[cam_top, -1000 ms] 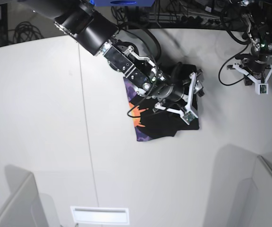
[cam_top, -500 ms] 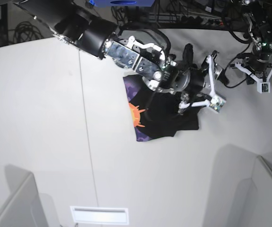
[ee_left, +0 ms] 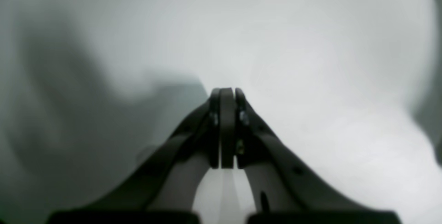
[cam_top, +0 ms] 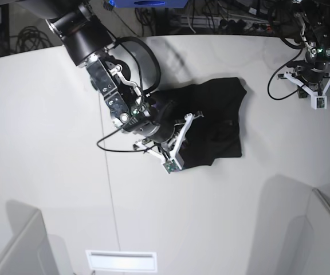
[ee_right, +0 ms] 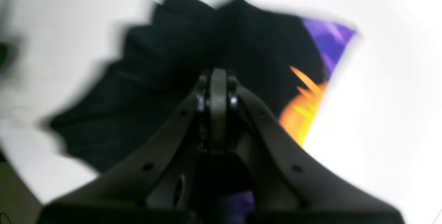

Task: Fold the T-shirt properly
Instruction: 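Lay the folded end down with the right gripper and flatten it, then open both grippers and lift them off the folded shirt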

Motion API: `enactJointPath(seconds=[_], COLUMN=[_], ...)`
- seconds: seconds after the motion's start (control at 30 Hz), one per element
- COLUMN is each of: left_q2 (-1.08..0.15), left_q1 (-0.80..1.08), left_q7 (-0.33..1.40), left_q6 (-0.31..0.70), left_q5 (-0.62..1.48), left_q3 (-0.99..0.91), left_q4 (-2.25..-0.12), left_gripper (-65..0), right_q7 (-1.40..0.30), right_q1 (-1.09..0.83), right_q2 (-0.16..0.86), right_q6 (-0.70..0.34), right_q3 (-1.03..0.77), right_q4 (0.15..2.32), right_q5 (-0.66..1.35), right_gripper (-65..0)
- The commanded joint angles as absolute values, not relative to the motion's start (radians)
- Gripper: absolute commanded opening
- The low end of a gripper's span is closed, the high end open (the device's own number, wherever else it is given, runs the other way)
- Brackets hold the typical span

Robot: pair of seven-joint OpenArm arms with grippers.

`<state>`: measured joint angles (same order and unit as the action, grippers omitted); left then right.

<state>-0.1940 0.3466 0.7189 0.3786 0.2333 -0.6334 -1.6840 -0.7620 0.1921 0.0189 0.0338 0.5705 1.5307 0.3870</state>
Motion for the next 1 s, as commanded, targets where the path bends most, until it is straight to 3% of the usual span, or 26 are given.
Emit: enactJointPath(seconds=[0.0, 0.33, 0.63, 0.87, 0.97], left_q2=[-0.209, -0.213, -0.213, -0.206, -0.177], left_q1=[0.344, 0.349, 0.348, 0.346, 0.349], left_q7=[0.700, 0.700, 0.700, 0.700, 0.700], left_q6=[0.378, 0.378, 0.378, 0.380, 0.427], left_q5=[0.236, 0.236, 0.236, 0.236, 0.280], left_q3=[-0.639, -0.639, -0.639, -0.628, -0.622], left_q4=[-1.702, -1.704, -1.702, -1.718, -1.778], left_gripper=[-65.0, -65.0, -65.0, -65.0, -65.0], right_q7=[-0.740, -0.676, -0.565, -0.588, -0.587], right_q1=[0.236, 0.309, 0.398, 0.377, 0.329], right_q2=[0.002, -0.127, -0.147, -0.133, -0.120], right_q6=[0.027, 0.027, 0.027, 0.027, 0.027], right_q3=[0.576, 0.670, 0.946, 0.941, 0.868], right_q4=[1.520, 1.308, 1.339, 1.353, 1.369], right_q5=[0.400, 0.400, 0.407, 0.406, 0.403], right_gripper=[-65.0, -65.0, -65.0, -65.0, -65.0])
